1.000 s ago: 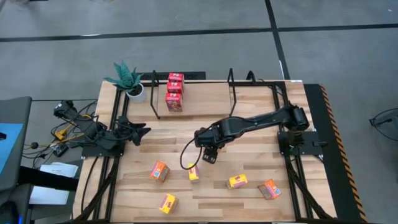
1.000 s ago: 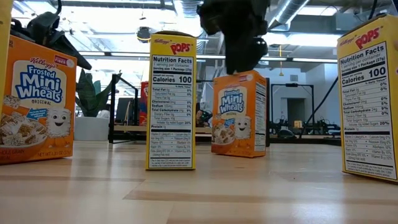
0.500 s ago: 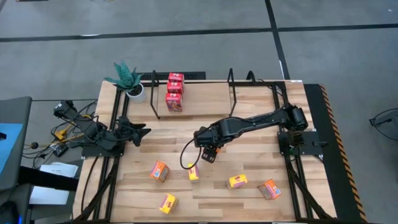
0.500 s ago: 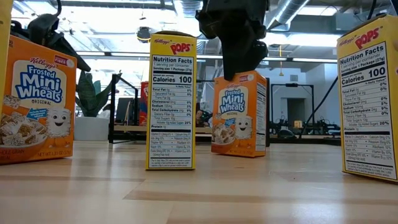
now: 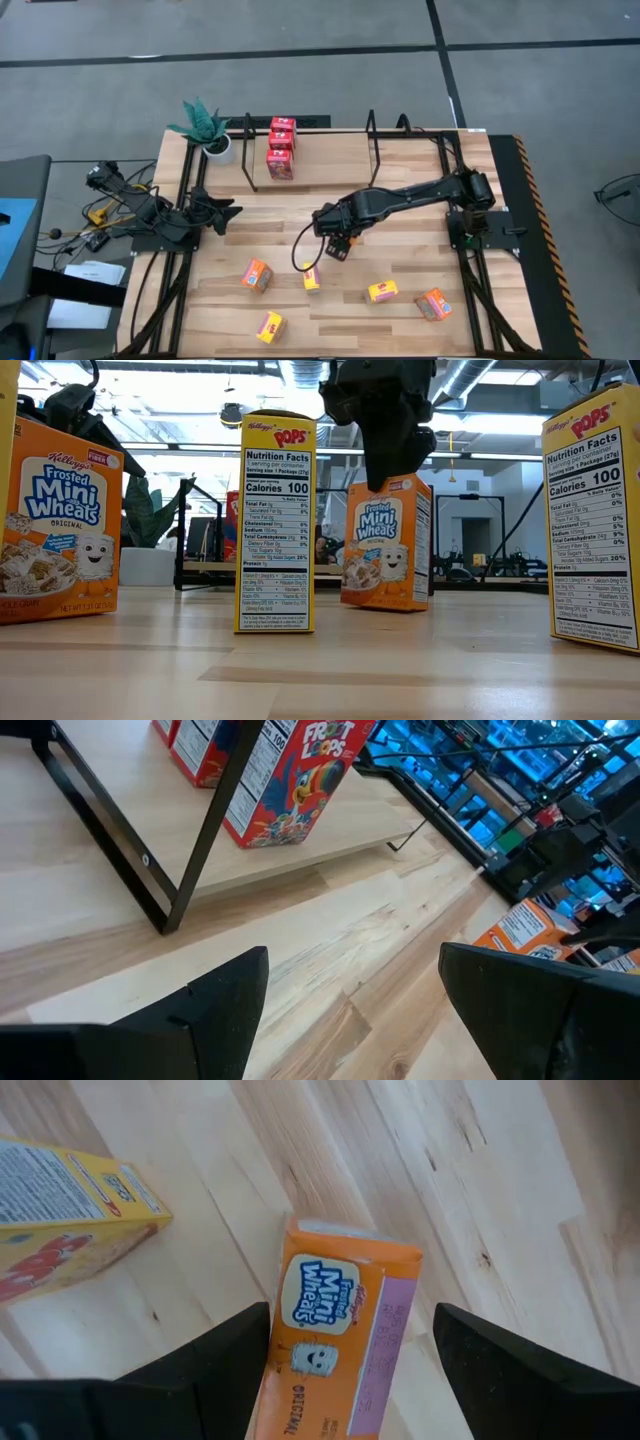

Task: Stack cereal on shelf
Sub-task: Put the top orange cereal box on the shelf

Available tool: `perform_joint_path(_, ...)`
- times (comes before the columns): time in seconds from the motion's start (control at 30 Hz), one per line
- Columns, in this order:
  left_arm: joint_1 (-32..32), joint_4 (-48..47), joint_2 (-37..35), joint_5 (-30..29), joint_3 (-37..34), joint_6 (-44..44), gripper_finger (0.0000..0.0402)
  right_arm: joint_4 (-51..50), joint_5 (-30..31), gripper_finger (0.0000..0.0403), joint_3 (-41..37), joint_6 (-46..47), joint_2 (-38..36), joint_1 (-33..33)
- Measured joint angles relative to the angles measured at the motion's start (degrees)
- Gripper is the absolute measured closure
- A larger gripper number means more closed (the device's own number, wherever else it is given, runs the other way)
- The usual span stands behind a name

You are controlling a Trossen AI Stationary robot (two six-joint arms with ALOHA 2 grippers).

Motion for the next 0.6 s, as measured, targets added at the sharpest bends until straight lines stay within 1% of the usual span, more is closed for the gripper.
perform_joint_path(0.23,0.00,0.00,0.00,0.02,0.00,-0.11,0.0116,-4.17,0.60,0.0097,2.96,-0.03,0.00,0.00)
perform_joint_path(0.37,0.00,0.00,0.00,0.02,0.00,-0.56,0.0116,-4.75,-1.98,0.0097,3.06,-0.02,-0.04,-0.11)
perform_joint_path(0.6,0.00,0.00,0.00,0.04,0.00,-0.96,0.0116,-4.53,-4.50,0.0096,3.06,-0.07,-0.04,-0.09)
